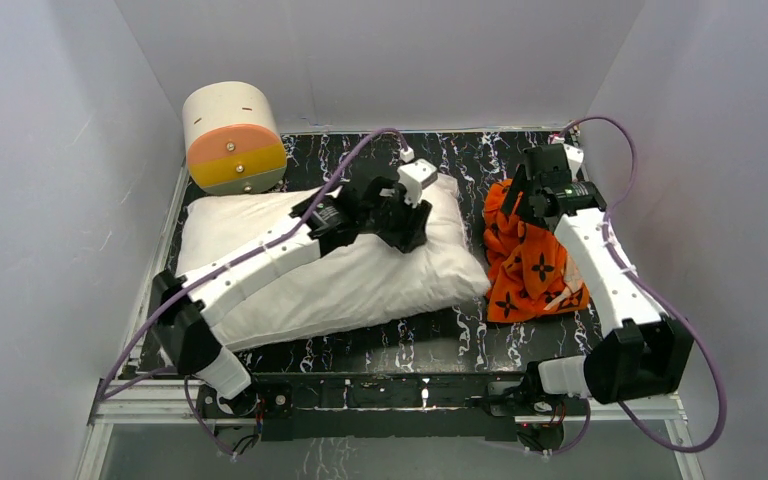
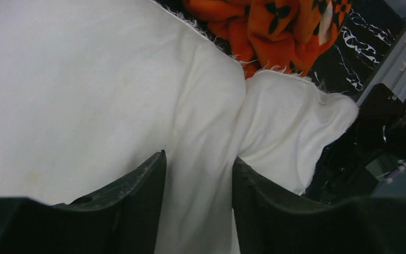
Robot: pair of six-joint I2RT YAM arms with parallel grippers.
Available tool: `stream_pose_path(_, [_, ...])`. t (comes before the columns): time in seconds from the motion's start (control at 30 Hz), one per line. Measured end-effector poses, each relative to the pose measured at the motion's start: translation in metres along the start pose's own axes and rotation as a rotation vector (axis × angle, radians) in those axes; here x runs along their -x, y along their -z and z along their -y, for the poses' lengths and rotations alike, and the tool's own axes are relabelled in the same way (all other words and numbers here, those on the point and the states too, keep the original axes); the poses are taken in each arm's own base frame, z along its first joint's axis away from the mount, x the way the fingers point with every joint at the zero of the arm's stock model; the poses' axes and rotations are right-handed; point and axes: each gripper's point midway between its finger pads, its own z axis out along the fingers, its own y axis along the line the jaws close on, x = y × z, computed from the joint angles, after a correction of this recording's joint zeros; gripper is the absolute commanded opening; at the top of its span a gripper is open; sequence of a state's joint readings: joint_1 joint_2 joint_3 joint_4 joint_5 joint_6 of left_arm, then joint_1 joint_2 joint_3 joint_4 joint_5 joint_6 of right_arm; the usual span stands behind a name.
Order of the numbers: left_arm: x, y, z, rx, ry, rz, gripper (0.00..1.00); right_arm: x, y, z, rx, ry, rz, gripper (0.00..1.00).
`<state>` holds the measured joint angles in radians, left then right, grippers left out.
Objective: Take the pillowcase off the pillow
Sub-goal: Adjust the pillowcase at the center of the board, then adjust the pillow at the center of the board.
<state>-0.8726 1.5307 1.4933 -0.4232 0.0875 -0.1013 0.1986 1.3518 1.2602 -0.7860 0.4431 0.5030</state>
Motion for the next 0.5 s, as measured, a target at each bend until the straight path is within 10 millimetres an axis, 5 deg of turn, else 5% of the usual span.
stream_pose_path(0.03, [-0.010, -0.013, 0.005, -0.031, 0.021, -0.039, 0.85, 0.002, 0.007, -0.003, 0.035, -0.004, 0.009, 0.88])
stream_pose_path(0.1, [-0.024, -0.026, 0.009, -0.058, 0.042, -0.079, 0.98, 0.006, 0.024, -0.011, 0.111, -0.014, 0.030, 0.90])
stream_pose_path(0.23, [-0.021, -0.012, 0.010, -0.047, 0.051, -0.064, 0.98, 0.008, 0.050, -0.035, 0.301, -0.033, 0.038, 0.98])
stream_pose_path(0.37, [0.027, 0.041, -0.019, 0.134, 0.032, 0.110, 0.98, -0.015, 0.055, -0.080, 0.536, -0.002, -0.053, 0.99])
stream_pose_path(0.5, [0.058, 0.123, -0.075, 0.433, 0.080, 0.307, 0.98, -0.073, 0.034, -0.139, 0.663, 0.117, -0.272, 0.98])
